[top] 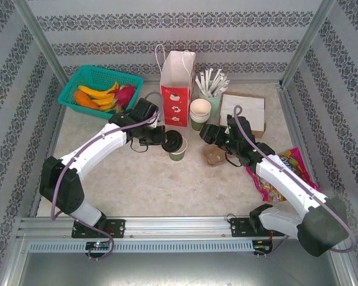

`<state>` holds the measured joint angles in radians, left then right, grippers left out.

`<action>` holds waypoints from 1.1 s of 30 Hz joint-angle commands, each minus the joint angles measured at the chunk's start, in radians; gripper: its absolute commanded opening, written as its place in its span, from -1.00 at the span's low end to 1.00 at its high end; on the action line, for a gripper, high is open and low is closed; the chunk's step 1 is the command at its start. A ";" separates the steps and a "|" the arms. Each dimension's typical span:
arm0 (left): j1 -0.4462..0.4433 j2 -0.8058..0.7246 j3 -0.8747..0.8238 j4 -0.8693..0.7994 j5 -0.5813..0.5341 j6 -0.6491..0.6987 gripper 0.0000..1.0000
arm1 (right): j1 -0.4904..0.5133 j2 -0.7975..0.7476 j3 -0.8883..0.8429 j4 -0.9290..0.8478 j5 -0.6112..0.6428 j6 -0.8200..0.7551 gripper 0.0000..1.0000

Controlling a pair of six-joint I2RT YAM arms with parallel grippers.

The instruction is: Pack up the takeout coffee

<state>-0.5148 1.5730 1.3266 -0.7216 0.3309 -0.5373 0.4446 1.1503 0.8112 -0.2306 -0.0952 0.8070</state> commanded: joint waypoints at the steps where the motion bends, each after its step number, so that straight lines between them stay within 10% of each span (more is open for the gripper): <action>1: 0.009 0.025 0.029 -0.036 0.001 -0.061 -1.00 | 0.029 0.041 0.041 0.052 -0.022 0.054 0.96; 33: 0.009 0.130 0.078 0.001 0.028 -0.049 -1.00 | 0.090 0.343 0.123 0.307 -0.263 0.198 0.96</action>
<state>-0.5148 1.6844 1.3788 -0.7181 0.3584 -0.5915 0.5220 1.4723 0.9081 0.0311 -0.3279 0.9817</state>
